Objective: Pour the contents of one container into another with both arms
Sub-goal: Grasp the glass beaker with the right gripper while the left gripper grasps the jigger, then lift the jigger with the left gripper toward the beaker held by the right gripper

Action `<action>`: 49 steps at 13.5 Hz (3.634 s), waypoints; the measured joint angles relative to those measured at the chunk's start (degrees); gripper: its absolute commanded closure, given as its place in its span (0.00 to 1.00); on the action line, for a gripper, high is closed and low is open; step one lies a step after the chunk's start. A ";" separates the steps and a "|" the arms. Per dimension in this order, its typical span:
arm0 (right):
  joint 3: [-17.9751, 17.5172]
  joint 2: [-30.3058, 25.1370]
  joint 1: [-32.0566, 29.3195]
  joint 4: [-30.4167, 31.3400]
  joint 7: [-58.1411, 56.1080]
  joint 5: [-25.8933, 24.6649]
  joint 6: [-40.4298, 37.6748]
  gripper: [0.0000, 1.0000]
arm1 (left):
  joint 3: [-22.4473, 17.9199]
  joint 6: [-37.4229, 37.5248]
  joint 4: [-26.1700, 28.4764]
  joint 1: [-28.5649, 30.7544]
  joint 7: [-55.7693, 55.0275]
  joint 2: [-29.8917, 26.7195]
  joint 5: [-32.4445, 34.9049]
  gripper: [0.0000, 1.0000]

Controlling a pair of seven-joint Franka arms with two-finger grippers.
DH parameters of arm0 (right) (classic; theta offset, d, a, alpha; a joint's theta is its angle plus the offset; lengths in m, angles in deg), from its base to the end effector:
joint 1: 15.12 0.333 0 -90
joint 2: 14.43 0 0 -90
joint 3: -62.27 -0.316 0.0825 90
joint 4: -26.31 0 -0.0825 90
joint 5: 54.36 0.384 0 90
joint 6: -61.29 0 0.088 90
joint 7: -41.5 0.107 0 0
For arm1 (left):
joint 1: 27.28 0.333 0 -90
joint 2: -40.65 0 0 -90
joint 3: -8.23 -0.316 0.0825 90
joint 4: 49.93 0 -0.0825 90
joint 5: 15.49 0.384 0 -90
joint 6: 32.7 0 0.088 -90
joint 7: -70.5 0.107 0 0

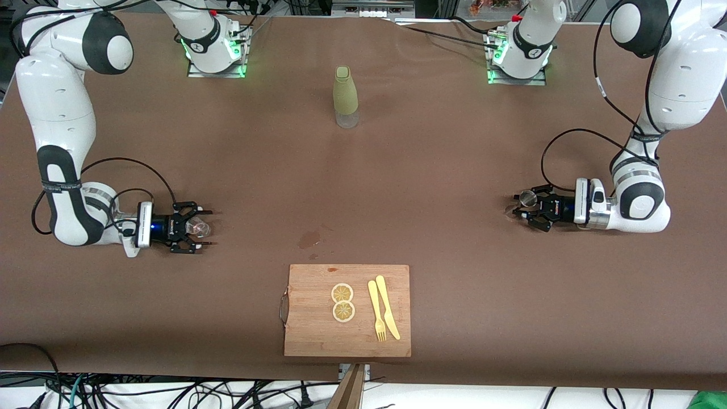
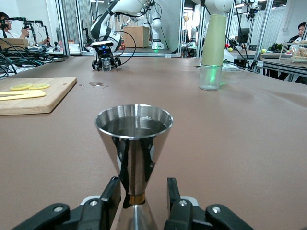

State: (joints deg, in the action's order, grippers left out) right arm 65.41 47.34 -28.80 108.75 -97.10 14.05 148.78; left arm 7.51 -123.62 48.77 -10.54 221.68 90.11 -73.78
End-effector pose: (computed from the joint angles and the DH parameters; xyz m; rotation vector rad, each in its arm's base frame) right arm 0.6264 -0.0771 0.0509 -1.3973 -1.2914 -0.9431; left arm 0.5671 0.0841 0.0867 1.2897 -1.5102 0.9258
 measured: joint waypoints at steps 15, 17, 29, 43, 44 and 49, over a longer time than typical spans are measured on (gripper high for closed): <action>0.00 0.44 0.30 -0.27 -0.01 0.65 0.33 0.59 | -0.49 0.59 -1.49 0.58 0.07 -0.53 -0.03 1.00; 0.00 0.44 0.40 -0.86 0.05 0.65 1.17 0.66 | -0.61 -0.63 -1.87 0.64 -0.51 -2.05 -0.03 1.00; -0.14 0.41 2.27 -6.45 8.62 2.28 1.95 0.70 | 1.57 -16.18 -0.35 -20.04 -17.58 -7.39 -15.15 1.00; -2.09 0.06 9.86 -17.69 35.47 -0.69 6.32 0.70 | -0.30 -37.98 -7.45 -46.78 -25.22 -3.55 -37.99 1.00; -2.43 -0.05 10.22 -18.24 37.01 -1.80 7.03 0.70 | -1.80 -39.90 -9.48 -49.49 -26.91 -2.20 -39.35 1.00; -6.62 -1.47 11.09 -20.46 45.31 -10.02 10.86 0.70 | -5.72 -49.18 -20.05 -58.70 -40.52 3.34 -40.70 1.00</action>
State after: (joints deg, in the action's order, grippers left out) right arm 58.79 45.87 -17.71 88.29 -51.79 4.03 159.64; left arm 1.79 -172.80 28.72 -69.24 181.17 93.45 -114.49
